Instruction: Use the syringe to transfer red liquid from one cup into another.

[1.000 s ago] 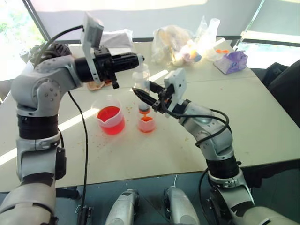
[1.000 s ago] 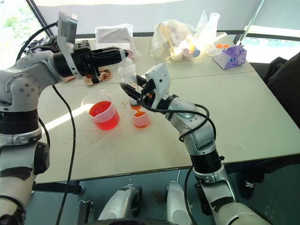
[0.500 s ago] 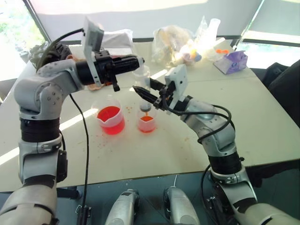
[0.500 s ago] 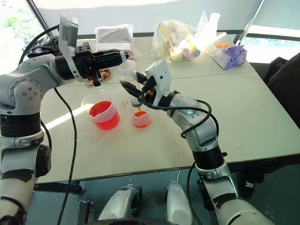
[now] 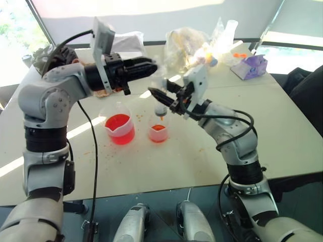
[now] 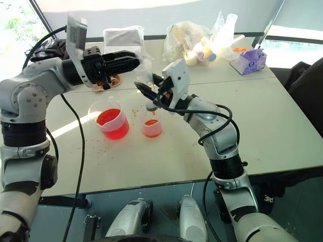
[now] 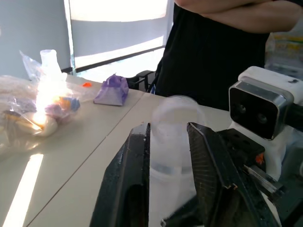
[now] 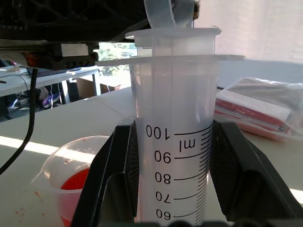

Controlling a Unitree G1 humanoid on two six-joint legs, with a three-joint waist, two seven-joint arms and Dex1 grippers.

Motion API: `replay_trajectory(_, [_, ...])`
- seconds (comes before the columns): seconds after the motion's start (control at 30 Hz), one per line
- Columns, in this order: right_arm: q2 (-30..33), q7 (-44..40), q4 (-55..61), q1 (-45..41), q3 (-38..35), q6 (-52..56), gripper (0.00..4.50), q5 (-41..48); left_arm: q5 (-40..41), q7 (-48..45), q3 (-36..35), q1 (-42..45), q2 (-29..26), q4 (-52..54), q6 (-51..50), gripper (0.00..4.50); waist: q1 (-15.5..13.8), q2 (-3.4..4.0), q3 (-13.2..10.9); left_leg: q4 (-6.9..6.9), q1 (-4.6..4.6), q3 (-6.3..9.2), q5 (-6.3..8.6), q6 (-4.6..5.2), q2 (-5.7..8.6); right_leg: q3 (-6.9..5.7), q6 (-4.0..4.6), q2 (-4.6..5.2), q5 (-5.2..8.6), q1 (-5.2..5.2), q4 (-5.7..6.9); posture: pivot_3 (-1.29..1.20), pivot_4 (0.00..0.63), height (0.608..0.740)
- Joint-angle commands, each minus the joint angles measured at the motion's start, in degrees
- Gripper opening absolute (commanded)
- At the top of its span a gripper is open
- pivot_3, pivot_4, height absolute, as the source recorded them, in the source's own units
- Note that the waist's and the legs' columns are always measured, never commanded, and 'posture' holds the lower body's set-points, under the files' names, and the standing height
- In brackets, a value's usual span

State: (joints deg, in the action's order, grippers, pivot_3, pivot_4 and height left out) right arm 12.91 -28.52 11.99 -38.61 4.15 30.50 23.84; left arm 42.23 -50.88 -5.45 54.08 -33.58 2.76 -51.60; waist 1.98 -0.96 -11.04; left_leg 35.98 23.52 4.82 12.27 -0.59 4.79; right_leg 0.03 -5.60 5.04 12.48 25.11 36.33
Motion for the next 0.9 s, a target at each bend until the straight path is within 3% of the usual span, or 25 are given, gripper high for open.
replay_trajectory(0.03, [-0.8,0.2,3.1,-3.6,-2.0,-2.0,1.47,1.3,1.2,-1.6,1.1,-0.5,-0.5,2.0,-1.3,1.94,0.0,0.0,0.0,0.0,0.0,0.0,0.0,0.0,0.0,0.0,0.0,0.0,0.0,0.0,0.0,0.0,0.15,0.736])
replay_trajectory(0.17, [-0.9,0.2,3.1,-3.8,-2.1,-1.8,1.47,1.3,0.5,-0.9,0.3,-0.7,-1.1,1.5,-0.6,1.94,0.1,0.0,0.0,-0.01,0.0,0.0,0.0,0.0,-0.02,0.0,0.0,-0.01,0.0,0.0,0.0,0.0,0.15,0.736])
replay_trajectory(0.37, [-1.7,1.3,3.7,-4.4,-2.7,-0.3,1.47,2.0,3.2,0.9,-8.4,-3.3,-9.3,1.8,-3.7,1.94,0.5,0.03,0.0,-0.06,0.0,-0.03,0.0,0.0,-0.07,0.01,0.01,-0.03,0.0,0.1,0.07,0.0,0.15,0.736])
replay_trajectory(0.6, [-3.0,4.7,1.7,-9.2,-7.6,5.9,1.47,7.9,7.4,0.0,-12.8,-15.6,-13.7,11.1,-4.9,1.94,0.1,0.04,0.0,-0.04,0.0,-0.01,0.0,0.0,-0.1,-0.01,0.02,-0.02,-0.01,0.04,0.0,0.0,0.15,0.736])
replay_trajectory(0.77, [2.4,13.8,-7.4,-21.5,-14.1,27.0,1.47,11.3,10.3,1.3,-15.6,-23.9,-13.6,19.8,-4.0,1.94,-0.6,0.03,0.0,0.0,0.01,0.0,0.01,-0.01,-0.14,0.0,0.2,0.05,-0.08,0.01,-0.08,0.0,0.15,0.736])
replay_trajectory(0.9, [8.6,14.5,-14.7,-28.6,-11.9,44.0,1.47,10.3,12.2,2.1,-16.6,-27.2,-13.8,22.3,-3.9,1.94,-1.2,0.05,0.0,-0.04,0.01,-0.03,0.01,-0.01,-0.27,-0.04,0.49,-0.01,-0.01,-0.01,-0.2,0.0,0.15,0.736])
